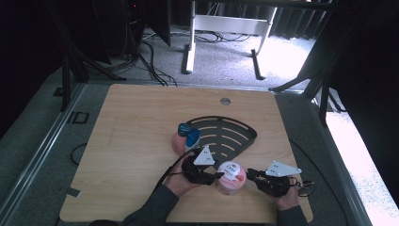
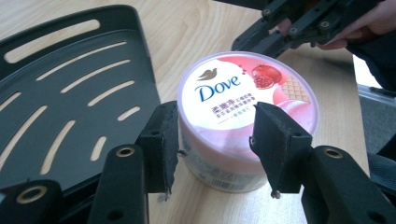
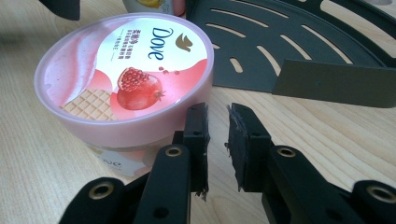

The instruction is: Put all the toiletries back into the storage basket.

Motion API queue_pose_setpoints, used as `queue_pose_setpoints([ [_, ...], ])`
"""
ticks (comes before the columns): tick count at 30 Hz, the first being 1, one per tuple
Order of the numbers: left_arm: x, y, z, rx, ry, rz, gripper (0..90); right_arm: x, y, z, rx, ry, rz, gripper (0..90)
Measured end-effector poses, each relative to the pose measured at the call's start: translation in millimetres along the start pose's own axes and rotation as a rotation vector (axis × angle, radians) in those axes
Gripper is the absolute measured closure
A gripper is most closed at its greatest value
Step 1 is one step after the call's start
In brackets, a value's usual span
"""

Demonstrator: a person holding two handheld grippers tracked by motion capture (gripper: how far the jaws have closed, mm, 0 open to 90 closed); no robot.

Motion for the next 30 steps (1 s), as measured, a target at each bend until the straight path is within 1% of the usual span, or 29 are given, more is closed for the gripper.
queue_pose_setpoints([
  [1,1.7,-1.8,1.7,0.020,0.002,-0.005,47.0,1.1,-1.6,0.7,0.008,-0.001,0.009,73.3],
  [3,2.6,-3.9,2.6,0.020,0.009,0.003,44.6,2.5,-2.6,1.7,0.011,0.002,0.012,72.3],
  [6,5.3,-6.7,1.2,0.029,-0.004,-0.002,43.6,4.7,-4.1,3.1,0.021,0.004,0.019,69.0],
  [8,6.7,-8.3,0.9,0.028,-0.010,-0.003,43.5,6.4,-5.1,4.3,0.021,0.005,0.020,65.1],
  [10,6.8,-10.1,1.3,0.028,-0.011,-0.001,42.1,8.1,-5.9,5.0,0.021,0.006,0.022,61.7],
  [11,6.8,-10.1,1.3,0.028,-0.011,-0.001,41.3,8.1,-5.9,5.0,0.021,0.006,0.022,61.7],
  [12,6.8,-10.1,1.3,0.028,-0.011,-0.001,41.3,8.7,-6.3,5.8,0.022,0.012,0.023,61.7],
  [13,6.3,-13.2,1.4,0.038,-0.018,0.002,40.2,9.9,-8.4,8.4,0.029,0.027,0.032,57.6],
  [15,5.0,-16.0,0.7,0.046,-0.025,0.004,39.3,10.5,-10.2,10.3,0.034,0.038,0.039,55.2],
  [16,4.4,-17.6,-0.1,0.045,-0.031,0.010,39.3,10.8,-11.2,12.0,0.037,0.051,0.041,53.8],
  [17,4.4,-17.6,-0.1,0.045,-0.031,0.010,39.3,10.8,-11.2,12.0,0.037,0.051,0.041,53.8],
  [18,4.4,-17.6,-0.1,0.045,-0.031,0.010,39.3,11.0,-12.1,13.7,0.044,0.063,0.043,53.8],
  [19,-0.6,-21.8,-4.8,0.033,-0.043,0.030,39.3,11.6,-14.7,17.7,0.051,0.088,0.053,48.7],
  [20,-2.0,-22.3,-5.4,0.026,-0.040,0.033,39.3,11.5,-15.7,19.8,0.058,0.103,0.056,47.0],
  [24,-6.0,-24.5,-8.4,0.015,-0.058,0.040,35.8,11.6,-15.3,25.1,0.064,0.137,0.049,42.8],
  [25,-6.5,-24.8,-9.1,0.016,-0.060,0.037,35.3,11.8,-14.9,26.4,0.065,0.143,0.045,41.5],
  [28,-6.3,-27.1,-9.2,0.000,-0.057,0.050,34.2,11.3,-13.7,28.1,0.071,0.154,0.037,39.5],
  [30,-6.3,-27.1,-9.2,0.000,-0.057,0.050,33.5,10.3,-13.6,28.6,0.072,0.158,0.036,39.5],
])
Point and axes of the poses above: each handheld gripper's, and its own axes: x roughly backward along the jaws, y roughly out of its top, z roughly to its left, the point moved 10 cm from there along -x, roughly forward along the jaws, and after that the axes turned 2 degrees about -x, right-handed, at the moved point
